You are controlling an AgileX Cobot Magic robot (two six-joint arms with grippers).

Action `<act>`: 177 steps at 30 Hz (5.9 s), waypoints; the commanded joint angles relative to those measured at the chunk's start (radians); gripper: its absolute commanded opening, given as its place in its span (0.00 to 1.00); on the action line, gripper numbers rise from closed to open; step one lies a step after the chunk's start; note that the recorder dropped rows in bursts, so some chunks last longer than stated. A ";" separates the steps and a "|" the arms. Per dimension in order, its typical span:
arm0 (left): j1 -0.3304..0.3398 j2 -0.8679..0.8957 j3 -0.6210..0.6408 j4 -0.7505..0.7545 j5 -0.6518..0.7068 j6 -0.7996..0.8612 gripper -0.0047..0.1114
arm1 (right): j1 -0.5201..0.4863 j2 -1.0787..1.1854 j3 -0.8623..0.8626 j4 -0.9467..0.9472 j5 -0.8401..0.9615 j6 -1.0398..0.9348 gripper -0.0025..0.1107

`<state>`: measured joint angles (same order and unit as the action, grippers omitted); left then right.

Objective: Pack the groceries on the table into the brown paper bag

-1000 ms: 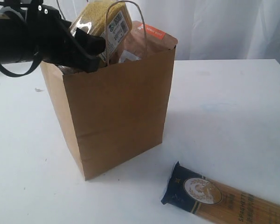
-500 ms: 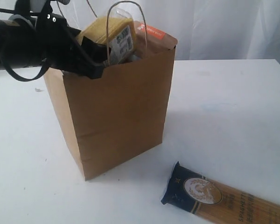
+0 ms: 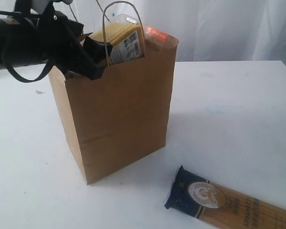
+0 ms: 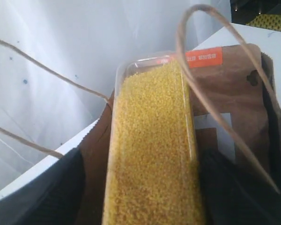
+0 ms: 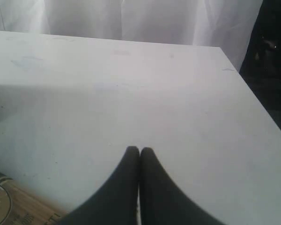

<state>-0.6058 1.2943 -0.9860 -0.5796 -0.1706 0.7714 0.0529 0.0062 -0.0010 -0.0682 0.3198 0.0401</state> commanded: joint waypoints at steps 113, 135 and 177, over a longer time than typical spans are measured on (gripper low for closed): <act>0.791 -1.294 0.983 0.307 0.555 -0.637 0.04 | -0.003 -0.006 0.001 -0.007 -0.006 0.001 0.02; 0.616 -1.294 0.986 0.307 0.553 -0.637 0.04 | -0.003 -0.006 0.001 0.370 -0.343 0.372 0.02; 0.616 -1.294 0.986 0.307 0.364 -0.637 0.04 | 0.498 1.298 -0.794 0.122 0.509 -0.452 0.05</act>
<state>0.0142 0.0022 -0.0047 -0.2657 0.2043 0.1324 0.5399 1.3032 -0.7862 0.0430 0.9133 -0.3164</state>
